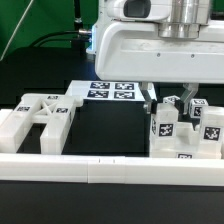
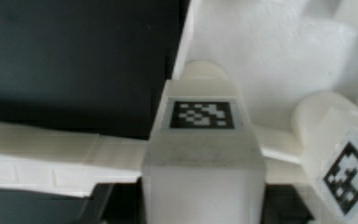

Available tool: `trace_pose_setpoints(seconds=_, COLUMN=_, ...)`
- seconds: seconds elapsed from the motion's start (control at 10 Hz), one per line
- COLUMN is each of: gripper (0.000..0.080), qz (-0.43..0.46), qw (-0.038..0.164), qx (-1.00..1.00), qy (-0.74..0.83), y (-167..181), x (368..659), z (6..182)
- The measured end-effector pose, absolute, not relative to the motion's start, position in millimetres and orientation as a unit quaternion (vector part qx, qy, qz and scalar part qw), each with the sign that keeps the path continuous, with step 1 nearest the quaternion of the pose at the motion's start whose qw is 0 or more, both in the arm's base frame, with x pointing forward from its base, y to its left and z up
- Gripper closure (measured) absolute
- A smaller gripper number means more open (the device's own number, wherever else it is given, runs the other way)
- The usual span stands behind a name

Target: Assemble chair

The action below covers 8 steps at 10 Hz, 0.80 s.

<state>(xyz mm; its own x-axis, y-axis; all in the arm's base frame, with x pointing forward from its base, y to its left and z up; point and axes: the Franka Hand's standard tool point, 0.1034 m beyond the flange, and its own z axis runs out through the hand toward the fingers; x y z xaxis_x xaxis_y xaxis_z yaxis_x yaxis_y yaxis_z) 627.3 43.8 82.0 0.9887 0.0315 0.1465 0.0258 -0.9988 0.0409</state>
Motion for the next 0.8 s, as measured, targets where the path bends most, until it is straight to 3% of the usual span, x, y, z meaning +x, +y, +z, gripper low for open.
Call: trace_pose_setpoints(seconds=0.8, gripper=0.0513, qz=0.077, qw=0.005, qx=0.966, qy=-0.247, y=34.8, x=624.0, z=82.5)
